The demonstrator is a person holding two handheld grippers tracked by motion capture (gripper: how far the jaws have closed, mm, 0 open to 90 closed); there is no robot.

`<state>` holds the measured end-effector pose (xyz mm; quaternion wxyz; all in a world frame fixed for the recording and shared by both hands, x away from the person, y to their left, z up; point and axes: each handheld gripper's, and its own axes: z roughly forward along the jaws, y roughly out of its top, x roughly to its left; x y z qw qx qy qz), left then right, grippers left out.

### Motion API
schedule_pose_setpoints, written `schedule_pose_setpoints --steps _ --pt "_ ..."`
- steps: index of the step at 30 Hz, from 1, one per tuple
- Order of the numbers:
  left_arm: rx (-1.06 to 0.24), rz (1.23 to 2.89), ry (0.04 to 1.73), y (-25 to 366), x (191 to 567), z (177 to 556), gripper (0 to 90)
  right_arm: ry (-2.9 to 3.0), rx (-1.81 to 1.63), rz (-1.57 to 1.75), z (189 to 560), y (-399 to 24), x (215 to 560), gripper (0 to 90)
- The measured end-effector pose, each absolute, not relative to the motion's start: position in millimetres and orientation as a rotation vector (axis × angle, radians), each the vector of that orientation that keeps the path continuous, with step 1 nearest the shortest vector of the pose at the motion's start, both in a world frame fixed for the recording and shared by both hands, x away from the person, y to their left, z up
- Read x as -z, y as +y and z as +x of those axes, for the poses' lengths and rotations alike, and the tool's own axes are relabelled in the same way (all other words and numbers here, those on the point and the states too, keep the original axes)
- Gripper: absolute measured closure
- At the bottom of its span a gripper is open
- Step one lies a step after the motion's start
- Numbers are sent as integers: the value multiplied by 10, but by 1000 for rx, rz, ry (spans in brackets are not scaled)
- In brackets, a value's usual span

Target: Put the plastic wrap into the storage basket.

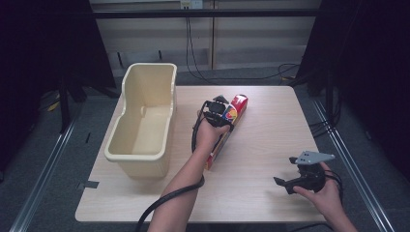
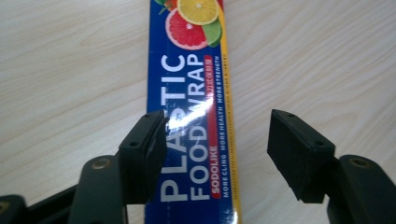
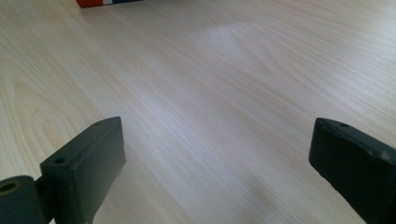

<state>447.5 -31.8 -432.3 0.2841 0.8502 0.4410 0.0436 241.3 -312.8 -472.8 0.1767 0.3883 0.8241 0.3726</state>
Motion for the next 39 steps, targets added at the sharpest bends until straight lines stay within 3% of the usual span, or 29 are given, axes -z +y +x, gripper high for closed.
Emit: schedule_pose_setpoints --steps 6,7,15,39 --pt "-107 2286 1193 -329 4339 4541 282 2337 -1049 1104 2416 -3124 4735 35" --pt "-105 2283 1205 -336 4352 4560 230 2332 -1048 1104 2416 -3124 4734 35" --pt "-114 2305 1217 -413 4447 4632 163 2331 -1045 1111 2417 -3131 4737 35" --pt "-70 2319 1280 -465 4609 4743 240 2328 -1057 1105 2429 -3153 4731 35"
